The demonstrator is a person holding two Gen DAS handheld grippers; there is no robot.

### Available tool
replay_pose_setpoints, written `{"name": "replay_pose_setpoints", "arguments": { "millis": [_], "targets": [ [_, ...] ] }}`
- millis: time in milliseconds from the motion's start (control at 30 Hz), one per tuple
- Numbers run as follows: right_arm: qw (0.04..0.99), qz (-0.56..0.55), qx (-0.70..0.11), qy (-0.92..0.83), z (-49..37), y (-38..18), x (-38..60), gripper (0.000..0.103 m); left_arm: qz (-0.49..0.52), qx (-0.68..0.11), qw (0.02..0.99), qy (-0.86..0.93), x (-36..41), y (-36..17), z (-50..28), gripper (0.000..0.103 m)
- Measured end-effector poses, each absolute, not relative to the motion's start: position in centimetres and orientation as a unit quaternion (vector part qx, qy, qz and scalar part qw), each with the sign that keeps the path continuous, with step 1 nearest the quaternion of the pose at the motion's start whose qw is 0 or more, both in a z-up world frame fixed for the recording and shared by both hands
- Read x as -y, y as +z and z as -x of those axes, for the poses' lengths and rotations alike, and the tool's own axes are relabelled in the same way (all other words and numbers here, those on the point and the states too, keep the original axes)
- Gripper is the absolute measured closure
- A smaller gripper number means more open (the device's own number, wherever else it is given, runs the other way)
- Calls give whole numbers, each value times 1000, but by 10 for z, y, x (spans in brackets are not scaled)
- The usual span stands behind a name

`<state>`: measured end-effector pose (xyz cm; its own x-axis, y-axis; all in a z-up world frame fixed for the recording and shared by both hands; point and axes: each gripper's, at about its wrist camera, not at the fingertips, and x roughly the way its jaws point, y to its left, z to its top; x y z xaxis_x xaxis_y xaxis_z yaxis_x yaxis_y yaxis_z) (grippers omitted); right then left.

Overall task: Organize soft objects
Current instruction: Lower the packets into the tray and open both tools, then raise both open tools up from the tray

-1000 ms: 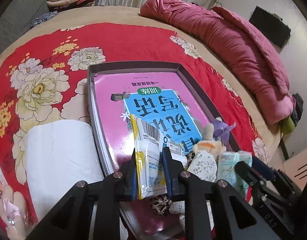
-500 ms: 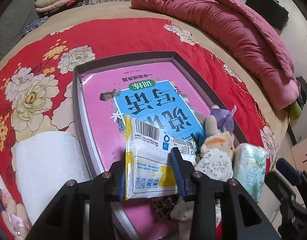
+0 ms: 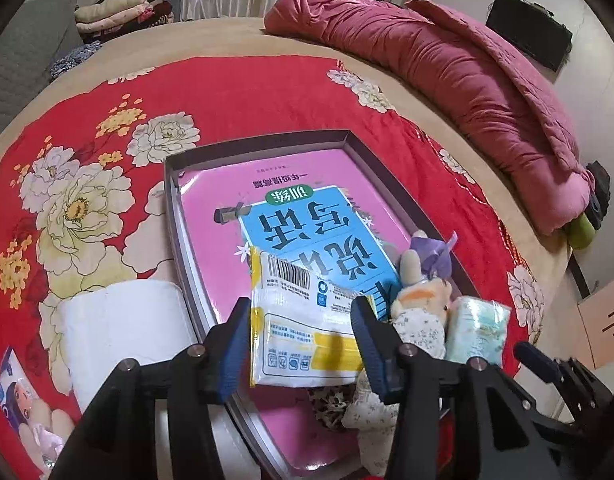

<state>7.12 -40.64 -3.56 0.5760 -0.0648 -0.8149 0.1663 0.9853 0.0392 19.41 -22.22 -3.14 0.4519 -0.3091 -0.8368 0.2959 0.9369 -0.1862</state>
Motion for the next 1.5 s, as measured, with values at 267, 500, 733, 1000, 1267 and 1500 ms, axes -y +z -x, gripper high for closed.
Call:
{"name": "replay_pose_setpoints", "arguments": {
  "millis": [267, 500, 733, 1000, 1267, 1500],
  "targets": [
    [885, -38, -459, -66, -87, -43, 401, 40, 11, -490, 852, -183, 217, -26, -184, 53],
    [884, -28, -461, -68, -102, -48, 398, 35, 11, -482, 854, -194, 215, -16, -175, 53],
    [885, -23, -460, -69, -109, -52, 398, 29, 27, -471, 859, -201, 204, -8, -168, 53],
    [892, -35, -444, -79, -97, -43, 404, 29, 23, -489, 845, -213, 208, -19, -166, 53],
    [891, -50, -445, -81, -94, -43, 410, 29, -12, -532, 822, -203, 232, -49, -170, 53],
    [891, -32, -446, -72, -106, -47, 404, 28, -26, -525, 825, -206, 241, -50, -170, 53]
  ]
}}
